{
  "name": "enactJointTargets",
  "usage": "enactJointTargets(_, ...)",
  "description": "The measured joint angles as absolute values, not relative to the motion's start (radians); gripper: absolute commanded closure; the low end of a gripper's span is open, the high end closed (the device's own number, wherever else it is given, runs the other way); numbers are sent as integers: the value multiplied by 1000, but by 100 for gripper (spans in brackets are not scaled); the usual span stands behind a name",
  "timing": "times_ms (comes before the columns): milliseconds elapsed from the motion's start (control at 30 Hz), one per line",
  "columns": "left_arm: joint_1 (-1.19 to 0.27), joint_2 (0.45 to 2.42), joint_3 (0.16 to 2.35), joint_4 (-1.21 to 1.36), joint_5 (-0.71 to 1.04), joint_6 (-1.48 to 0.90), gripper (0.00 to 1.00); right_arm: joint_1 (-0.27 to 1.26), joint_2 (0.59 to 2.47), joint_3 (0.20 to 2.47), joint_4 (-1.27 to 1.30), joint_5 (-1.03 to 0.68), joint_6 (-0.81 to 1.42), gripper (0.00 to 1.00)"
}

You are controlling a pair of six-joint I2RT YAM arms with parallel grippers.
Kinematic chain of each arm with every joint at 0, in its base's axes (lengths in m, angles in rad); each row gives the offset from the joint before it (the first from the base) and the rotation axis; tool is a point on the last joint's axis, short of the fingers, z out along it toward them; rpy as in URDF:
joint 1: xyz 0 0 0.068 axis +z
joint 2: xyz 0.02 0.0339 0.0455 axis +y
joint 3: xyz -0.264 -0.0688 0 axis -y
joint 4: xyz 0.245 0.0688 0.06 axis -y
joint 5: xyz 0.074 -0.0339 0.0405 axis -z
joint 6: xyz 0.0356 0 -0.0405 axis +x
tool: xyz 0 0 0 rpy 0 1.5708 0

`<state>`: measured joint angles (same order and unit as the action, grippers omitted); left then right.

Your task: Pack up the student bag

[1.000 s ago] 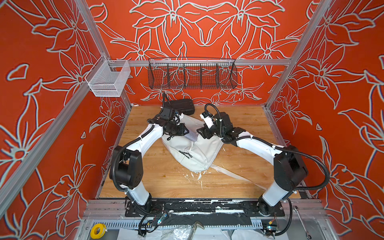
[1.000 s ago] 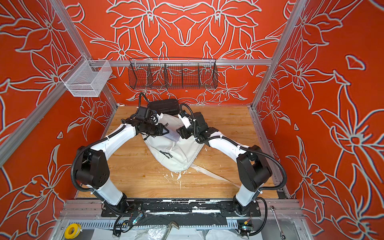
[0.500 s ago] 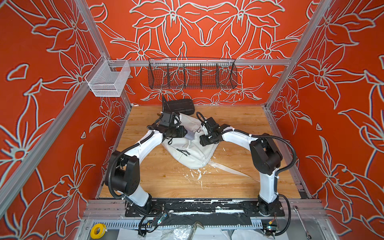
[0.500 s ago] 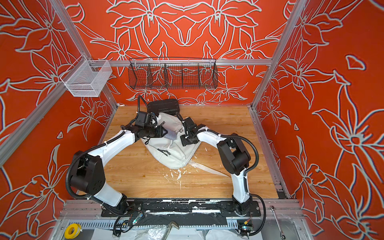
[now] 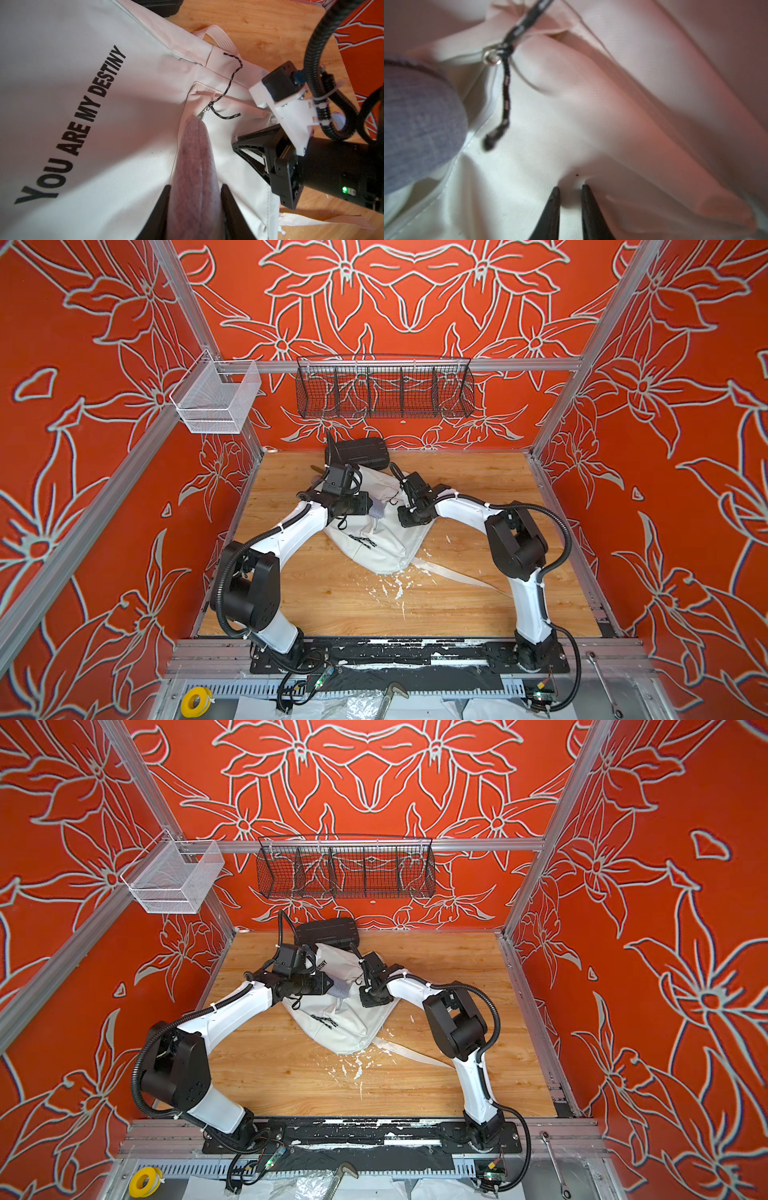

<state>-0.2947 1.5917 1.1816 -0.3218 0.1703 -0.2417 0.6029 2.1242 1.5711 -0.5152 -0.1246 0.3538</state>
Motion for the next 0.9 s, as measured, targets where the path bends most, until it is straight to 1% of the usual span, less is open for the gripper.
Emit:
enactJointTargets(33, -295, 1592, 1182, -321, 168, -239, 100, 603, 2123, 1568, -513, -130, 344, 99)
enactJointTargets(67, -295, 1592, 1182, -319, 165, -236, 100, 603, 2121, 1563, -510, -135, 338, 100)
enactJointTargets(300, -296, 1587, 1172, -310, 150, -221, 100, 582, 2036, 1454, -474, -201, 295, 100)
enactJointTargets(467, -297, 1574, 1140, -276, 140, -216, 100, 569, 2015, 1441, -488, -265, 299, 100)
enactJointTargets(567, -297, 1562, 1108, -234, 140, -210, 100, 572, 2015, 1453, -493, -278, 332, 69)
enactJointTargets(600, -297, 1551, 1089, -216, 141, -206, 100, 575, 2015, 1460, -489, -279, 346, 61)
enactJointTargets(733, -302, 1497, 1016, -155, 140, -193, 100, 591, 2020, 1488, -459, -266, 426, 51)
enactJointTargets(900, -303, 1481, 996, -137, 143, -173, 100, 609, 2069, 1577, -450, -204, 528, 48)
